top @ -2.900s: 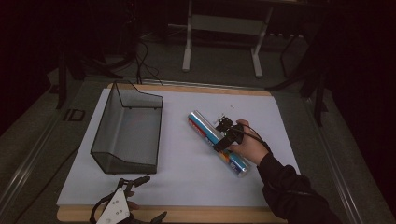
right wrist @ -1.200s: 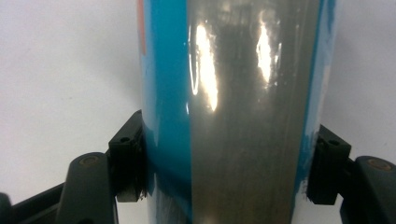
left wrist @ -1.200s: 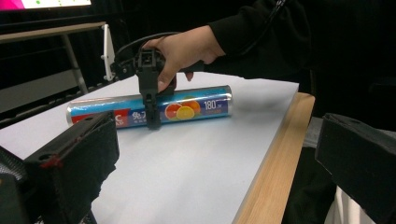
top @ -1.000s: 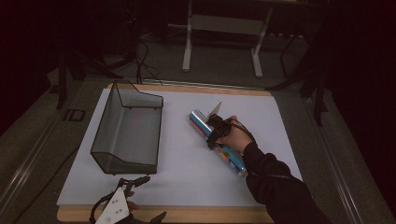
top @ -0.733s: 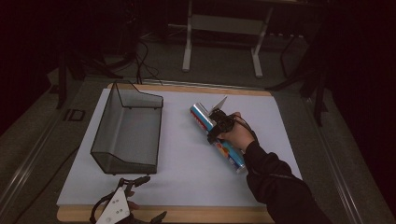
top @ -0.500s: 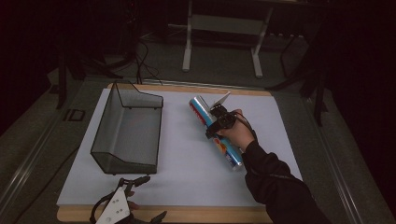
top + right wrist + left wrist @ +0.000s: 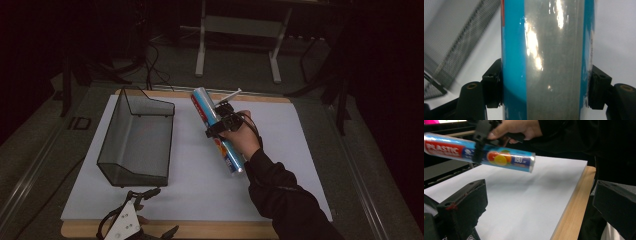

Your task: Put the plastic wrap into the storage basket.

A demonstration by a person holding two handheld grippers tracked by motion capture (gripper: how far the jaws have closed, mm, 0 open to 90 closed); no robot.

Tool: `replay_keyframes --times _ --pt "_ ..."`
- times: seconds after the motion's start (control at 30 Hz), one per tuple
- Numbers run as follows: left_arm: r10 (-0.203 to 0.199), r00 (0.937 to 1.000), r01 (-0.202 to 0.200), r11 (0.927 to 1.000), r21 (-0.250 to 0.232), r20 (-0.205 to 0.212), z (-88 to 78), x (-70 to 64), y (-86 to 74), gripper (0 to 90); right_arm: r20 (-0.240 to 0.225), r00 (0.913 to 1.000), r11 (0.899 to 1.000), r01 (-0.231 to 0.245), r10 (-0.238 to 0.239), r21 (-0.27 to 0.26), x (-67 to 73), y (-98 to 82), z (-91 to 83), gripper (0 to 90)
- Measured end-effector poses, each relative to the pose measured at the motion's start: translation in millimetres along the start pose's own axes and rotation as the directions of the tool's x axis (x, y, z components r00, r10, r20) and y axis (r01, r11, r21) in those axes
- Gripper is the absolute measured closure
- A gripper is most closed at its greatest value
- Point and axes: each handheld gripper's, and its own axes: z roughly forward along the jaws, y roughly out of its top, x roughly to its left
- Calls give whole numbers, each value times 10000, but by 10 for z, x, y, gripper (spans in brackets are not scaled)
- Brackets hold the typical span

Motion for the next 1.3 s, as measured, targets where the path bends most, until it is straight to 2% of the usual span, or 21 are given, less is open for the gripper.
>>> replay_keyframes --times 0.03,0.07,0.1,0.2,0.3,0.37,0.4,0.47,0.63,0.73,0.83,0.9,1.07,1.1,1.23,1.3 --pt "0 10000 0 10000 0 0 0 0 0 5 0 10000 10000 0 0 0 0 0 0 314" --pt "5 10000 -5 10000 6 -26 -1 0 -1 5 -187 9997 9995 -128 122 -306 88 69 -42 314" --pt "0 10000 0 10000 14 -31 -1 1 -1 5 -235 9996 9991 -180 171 -374 123 92 -51 314" --pt "19 10000 -18 10000 35 -49 -1 3 -1 5 -269 9996 9990 -120 108 -439 194 132 -65 314" --pt "37 10000 -37 10000 38 -52 -2 -3 0 5 -486 9988 9979 72 -103 -637 348 197 -79 314" --pt "34 10000 -34 10000 25 -51 -3 -2 0 5 -513 9985 9976 140 -175 -675 388 212 -79 314" --pt "29 10000 -29 10000 30 -56 -3 -1 0 5 -547 9982 9967 184 -228 -787 466 242 -77 315" --pt "45 10000 -45 10000 56 -61 -4 2 -2 5 -535 9983 9963 184 -230 -844 504 259 -75 314" --pt "11 9999 -11 10000 60 -135 -6 7 -6 5 -562 9983 9920 80 -151 -1258 711 357 -88 314" --pt "12 9999 -11 10000 40 -141 -7 5 -4 4 -674 9977 9853 -48 -68 -1709 811 404 -113 314" --pt "39 9999 -38 10000 53 -148 -7 4 -4 5 -758 9968 9839 124 -263 -1782 873 441 -120 314" --pt "80 9998 -78 9999 104 -178 -9 9 -8 5 -963 9948 9801 143 -339 -1979 971 479 -116 314" --pt "20 9997 -19 10000 48 -253 -18 15 -8 5 -1211 9925 9746 -106 -170 -2239 1062 523 -93 314" --pt "28 9997 -27 10000 46 -257 -21 16 -7 5 -1373 9905 9717 -261 -65 -2347 1135 562 -67 314" --pt "78 9995 -77 10000 16 -294 -28 11 -5 5 -1612 9869 9623 -526 93 -2667 1252 624 -6 314" --pt "64 9994 -64 10000 12 -328 -30 14 -5 5 -1575 9873 9564 -664 217 -2845 1310 657 26 314"
